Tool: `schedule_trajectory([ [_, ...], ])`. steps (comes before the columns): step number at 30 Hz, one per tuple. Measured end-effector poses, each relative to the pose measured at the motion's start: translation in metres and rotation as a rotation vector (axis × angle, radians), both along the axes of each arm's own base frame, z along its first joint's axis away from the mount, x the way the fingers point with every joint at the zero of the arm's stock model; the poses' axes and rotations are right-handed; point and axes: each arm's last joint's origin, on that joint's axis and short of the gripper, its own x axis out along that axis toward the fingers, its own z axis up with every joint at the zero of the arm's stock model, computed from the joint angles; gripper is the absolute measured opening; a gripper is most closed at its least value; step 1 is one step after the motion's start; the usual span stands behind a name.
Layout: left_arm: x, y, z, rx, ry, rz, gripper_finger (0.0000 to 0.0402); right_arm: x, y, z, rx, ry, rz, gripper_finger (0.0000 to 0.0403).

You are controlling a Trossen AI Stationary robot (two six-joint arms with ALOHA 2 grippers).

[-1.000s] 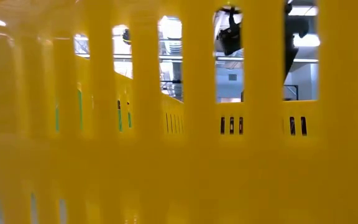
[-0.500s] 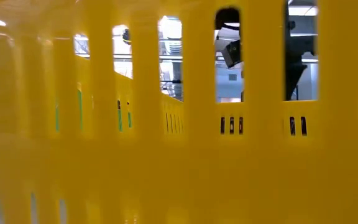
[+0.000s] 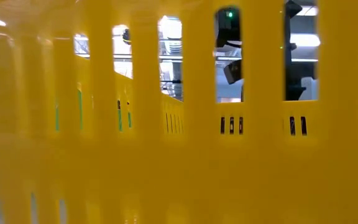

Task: Stack baskets on shelf by color
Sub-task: Stack the top yellow bin on the top of the other yellow bin on the shelf

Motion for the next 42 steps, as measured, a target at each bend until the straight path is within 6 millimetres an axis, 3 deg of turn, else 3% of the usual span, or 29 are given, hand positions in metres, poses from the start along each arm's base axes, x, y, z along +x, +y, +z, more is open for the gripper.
schedule_trajectory([
  [6, 0.000, 0.000, 0.000, -0.003, -0.005, 0.007, 0.0106, 0.003, -0.008, 0.000, -0.027, -0.036, -0.051, 0.0018],
  [11, 0.000, 0.000, 0.000, -0.006, -0.017, 0.033, 0.0106, 0.003, -0.003, 0.016, -0.124, -0.004, -0.108, 0.0009],
  [15, 0.000, 0.001, 0.001, 0.012, -0.033, 0.064, 0.0106, 0.009, 0.018, 0.054, -0.208, -0.039, -0.106, 0.0005],
  [21, 0.003, 0.006, 0.002, 0.048, -0.047, 0.064, 0.0106, 0.018, 0.065, 0.133, -0.223, -0.287, -0.023, 0.0003],
  [25, 0.010, 0.018, 0.004, 0.050, -0.062, 0.011, 0.0106, 0.012, 0.085, 0.179, -0.224, -0.424, 0.012, 0.0002],
  [28, 0.018, 0.029, 0.007, -0.002, -0.100, -0.054, 0.0106, 0.005, 0.092, 0.198, -0.220, -0.474, -0.013, 0.0002],
  [34, 0.029, 0.053, 0.014, -0.012, -0.194, -0.168, 0.0109, -0.004, 0.101, 0.199, -0.235, -0.459, -0.060, 0.0002],
  [42, 0.033, 0.081, 0.013, 0.014, -0.191, -0.181, 0.0146, 0.001, 0.103, 0.179, -0.236, -0.443, -0.094, 0.0002],
])
